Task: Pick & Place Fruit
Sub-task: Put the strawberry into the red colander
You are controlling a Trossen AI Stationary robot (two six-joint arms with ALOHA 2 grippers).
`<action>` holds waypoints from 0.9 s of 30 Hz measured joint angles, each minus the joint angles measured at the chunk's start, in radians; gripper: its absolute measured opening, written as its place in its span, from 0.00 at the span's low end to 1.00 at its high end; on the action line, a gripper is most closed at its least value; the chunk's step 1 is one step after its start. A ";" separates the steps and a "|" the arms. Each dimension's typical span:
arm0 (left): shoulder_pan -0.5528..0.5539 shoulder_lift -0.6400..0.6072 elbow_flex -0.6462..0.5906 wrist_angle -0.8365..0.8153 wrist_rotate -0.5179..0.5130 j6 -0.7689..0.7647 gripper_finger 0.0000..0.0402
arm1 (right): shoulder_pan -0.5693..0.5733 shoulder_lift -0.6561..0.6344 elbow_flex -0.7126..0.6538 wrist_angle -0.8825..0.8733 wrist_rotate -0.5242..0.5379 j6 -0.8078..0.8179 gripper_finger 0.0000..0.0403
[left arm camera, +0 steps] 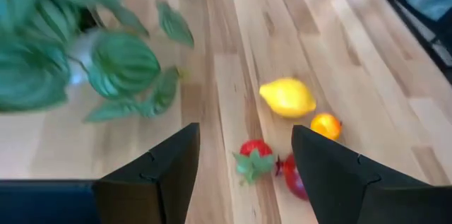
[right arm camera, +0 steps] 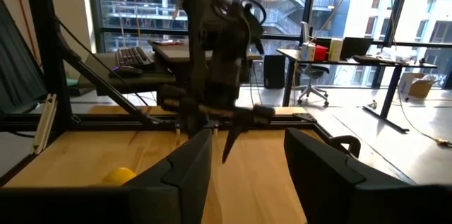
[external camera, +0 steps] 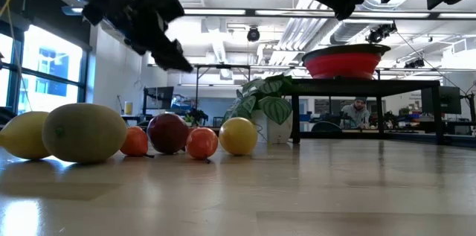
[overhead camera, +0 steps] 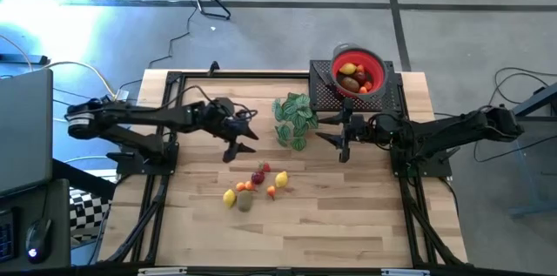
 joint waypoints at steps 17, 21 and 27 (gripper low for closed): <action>-0.008 0.185 0.000 0.010 0.022 0.101 0.50 | 0.000 0.000 0.000 0.012 0.000 -0.002 0.43; -0.027 0.219 0.000 0.052 0.022 0.105 0.48 | 0.000 0.000 0.000 0.012 0.001 -0.002 0.43; -0.069 0.274 0.000 0.066 -0.044 0.115 0.48 | 0.000 0.000 0.000 0.020 0.001 -0.002 0.43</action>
